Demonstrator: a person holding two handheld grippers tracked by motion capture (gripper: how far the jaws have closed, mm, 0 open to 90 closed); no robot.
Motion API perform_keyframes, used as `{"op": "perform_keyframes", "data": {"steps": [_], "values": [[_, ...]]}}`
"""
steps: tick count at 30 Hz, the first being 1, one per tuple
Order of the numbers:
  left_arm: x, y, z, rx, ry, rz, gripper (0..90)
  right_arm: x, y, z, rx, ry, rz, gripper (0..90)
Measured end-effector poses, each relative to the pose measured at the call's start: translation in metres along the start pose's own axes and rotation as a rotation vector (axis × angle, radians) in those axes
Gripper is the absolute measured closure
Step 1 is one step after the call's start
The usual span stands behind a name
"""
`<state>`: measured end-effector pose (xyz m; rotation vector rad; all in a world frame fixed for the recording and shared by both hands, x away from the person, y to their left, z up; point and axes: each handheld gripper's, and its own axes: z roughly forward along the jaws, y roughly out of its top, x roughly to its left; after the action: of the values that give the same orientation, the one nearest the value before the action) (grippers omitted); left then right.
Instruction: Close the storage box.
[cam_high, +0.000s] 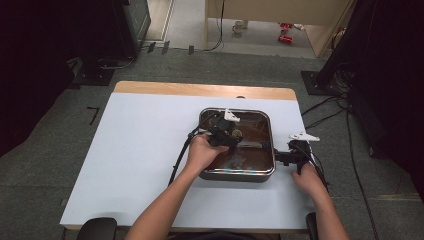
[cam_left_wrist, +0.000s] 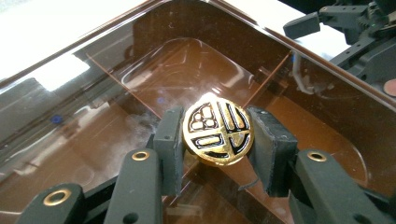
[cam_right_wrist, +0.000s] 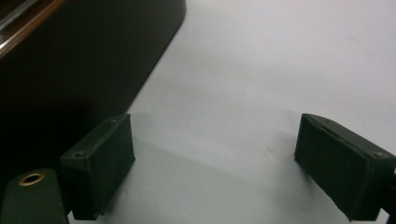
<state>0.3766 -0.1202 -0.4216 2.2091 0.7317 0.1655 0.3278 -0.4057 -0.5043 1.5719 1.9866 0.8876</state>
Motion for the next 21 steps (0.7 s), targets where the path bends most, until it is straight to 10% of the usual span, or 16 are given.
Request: {"op": "perform_keyframes", "data": {"steps": [12, 21], "values": [[0.012, -0.003, 0.002, -0.017, -0.085, -0.084, 50.2, 0.000, 0.000, 0.000, -0.002, 0.000, -0.004, 11.4], [0.018, -0.007, -0.018, -0.019, -0.027, -0.064, 37.3, 0.000, 0.000, 0.000, -0.002, 0.000, -0.004, 11.4]]}}
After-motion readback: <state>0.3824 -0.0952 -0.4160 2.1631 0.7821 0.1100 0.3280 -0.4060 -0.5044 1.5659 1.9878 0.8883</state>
